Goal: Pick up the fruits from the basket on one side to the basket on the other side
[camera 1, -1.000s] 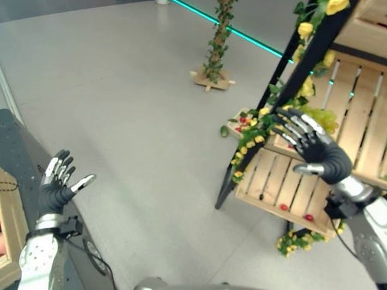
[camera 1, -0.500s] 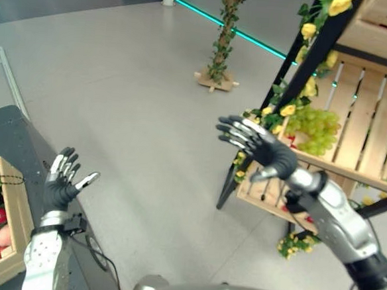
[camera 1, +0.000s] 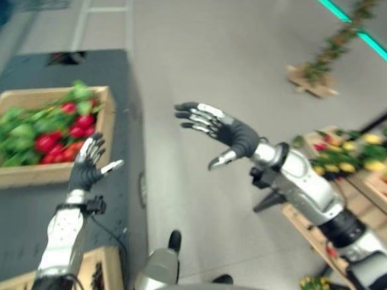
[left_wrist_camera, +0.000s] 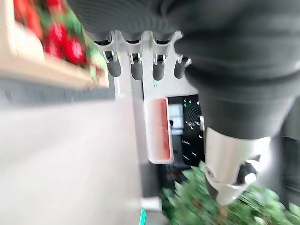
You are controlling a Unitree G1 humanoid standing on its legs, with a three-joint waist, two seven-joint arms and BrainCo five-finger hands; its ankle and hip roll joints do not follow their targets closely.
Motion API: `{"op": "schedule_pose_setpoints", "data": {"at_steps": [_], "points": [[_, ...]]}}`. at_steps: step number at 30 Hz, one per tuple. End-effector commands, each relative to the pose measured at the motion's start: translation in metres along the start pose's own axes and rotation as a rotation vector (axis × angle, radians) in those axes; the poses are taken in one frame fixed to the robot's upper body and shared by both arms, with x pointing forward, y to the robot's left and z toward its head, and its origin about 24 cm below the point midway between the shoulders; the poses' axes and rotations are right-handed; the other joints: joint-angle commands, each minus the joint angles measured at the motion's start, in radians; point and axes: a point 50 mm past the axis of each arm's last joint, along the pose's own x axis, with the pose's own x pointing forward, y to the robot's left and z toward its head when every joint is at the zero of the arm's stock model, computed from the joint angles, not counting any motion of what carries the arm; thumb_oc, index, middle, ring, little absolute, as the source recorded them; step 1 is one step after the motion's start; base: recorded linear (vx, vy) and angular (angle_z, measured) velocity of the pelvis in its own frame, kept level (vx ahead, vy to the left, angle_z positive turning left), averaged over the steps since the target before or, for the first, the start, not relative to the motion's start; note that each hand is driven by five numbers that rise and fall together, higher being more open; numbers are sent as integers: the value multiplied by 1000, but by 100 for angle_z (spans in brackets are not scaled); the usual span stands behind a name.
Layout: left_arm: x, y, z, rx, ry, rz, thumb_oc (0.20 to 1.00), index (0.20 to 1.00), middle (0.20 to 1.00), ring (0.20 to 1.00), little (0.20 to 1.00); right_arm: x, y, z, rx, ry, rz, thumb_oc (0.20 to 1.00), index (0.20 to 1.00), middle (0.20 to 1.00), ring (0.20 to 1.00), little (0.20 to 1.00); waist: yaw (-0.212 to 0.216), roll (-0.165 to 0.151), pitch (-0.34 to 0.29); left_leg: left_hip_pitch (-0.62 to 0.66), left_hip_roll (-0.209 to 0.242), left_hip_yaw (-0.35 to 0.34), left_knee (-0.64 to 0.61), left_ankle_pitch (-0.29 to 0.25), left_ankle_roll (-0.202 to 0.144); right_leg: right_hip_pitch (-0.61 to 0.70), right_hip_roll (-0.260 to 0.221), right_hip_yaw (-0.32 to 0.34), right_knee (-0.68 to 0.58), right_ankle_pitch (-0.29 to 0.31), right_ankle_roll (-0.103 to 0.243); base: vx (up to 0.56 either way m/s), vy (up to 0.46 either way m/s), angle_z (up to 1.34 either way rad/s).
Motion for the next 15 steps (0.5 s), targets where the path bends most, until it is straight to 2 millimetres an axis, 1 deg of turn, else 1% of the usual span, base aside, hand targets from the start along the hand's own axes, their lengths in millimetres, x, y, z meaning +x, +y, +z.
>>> {"op": "schedule_pose_setpoints", "data": {"at_steps": [1,3,4,5,6,7,8,9,10,11,12,13,14,15], "points": [[8,-6,9,120,-72,-56,1000,1000,1000,1000,1000,11,7,13,-31,-157,-16,1000,1000,1000,1000,1000,-1,-19,-57,-1,-50,-110,35,-46,-53,3,28,-55,-95,34,1,166,132,56],[8,-1,8,138,-61,-30,1000,1000,1000,1000,1000,9,7,3,10,-142,-61,1000,1000,1000,1000,1000,16,-27,-60,12,-62,-110,31,-54,-42,16,15,-66,-68,21,-3,171,115,48],[6,1,3,134,-38,-25,1000,1000,1000,1000,1000,9,9,1,11,-143,-65,1000,1000,1000,1000,1000,22,-31,-61,21,-65,-114,30,-64,-34,16,1,-66,-40,15,-3,156,107,35],[6,4,3,146,-34,-18,1000,1000,1000,1000,1000,7,10,-4,27,-132,-77,1000,1000,1000,1000,1000,24,-32,-57,35,-73,-122,32,-78,-24,7,-28,-63,22,5,7,105,72,31],[6,4,3,146,-34,-18,1000,1000,1000,1000,1000,7,10,-4,27,-132,-78,1000,1000,1000,1000,1000,24,-33,-57,36,-74,-123,32,-77,-23,6,-30,-63,24,4,7,207,158,37],[5,9,7,174,-50,-3,1000,1000,1000,1000,1000,3,10,-11,33,-112,-100,1000,1000,1000,1000,1000,28,-17,-47,62,-81,-152,36,-102,-7,-19,-85,-37,152,16,38,208,179,20],[5,11,7,179,-52,3,1000,1000,1000,1000,1000,4,10,-14,31,-105,-102,1000,1000,1000,1000,1000,21,-12,-37,79,-95,-167,32,-113,5,-32,-128,-13,227,27,72,251,244,25],[7,11,10,186,-65,3,1000,1000,1000,1000,1000,3,10,-14,35,-104,-106,1000,1000,1000,1000,1000,9,-3,-24,90,-108,-190,30,-120,11,-60,-144,40,299,53,104,114,159,29],[7,12,11,205,-70,5,1000,1000,1000,1000,1000,0,9,-17,33,-89,-114,1000,1000,1000,1000,1000,-1,2,-17,94,-119,-214,30,-122,15,-88,-128,100,318,51,116,73,97,51],[7,12,11,213,-73,7,1000,1000,1000,1000,1000,-4,8,-20,29,-73,-116,1000,1000,1000,1000,1000,2,3,-17,95,-131,-243,30,-123,15,-117,-100,149,310,30,113,46,-5,66],[7,11,10,208,-72,5,1000,1000,1000,1000,1000,-8,7,-22,21,-56,-124,1000,1000,1000,1000,1000,10,6,-19,89,-138,-290,29,-116,8,-124,-77,179,266,-6,94,69,-90,48],[8,9,10,190,-73,4,1000,1000,1000,1000,1000,-12,6,-24,20,-46,-133,1000,1000,1000,1000,1000,17,10,-21,82,-138,-332,28,-110,-1,-116,-75,195,223,-20,82,63,-159,42],[8,8,8,177,-70,2,1000,1000,1000,1000,1000,-15,5,-24,19,-38,-141,1000,1000,1000,1000,1000,18,13,-25,76,-138,-358,25,-108,-8,-100,-77,222,184,-19,85,4,-161,35],[10,6,9,173,-75,1,1000,1000,1000,1000,1000,-19,3,-23,11,-32,-146,1000,1000,1000,1000,1000,7,16,-30,59,-139,-372,21,-86,-5,-114,-75,278,142,8,82,44,-147,109]]}}
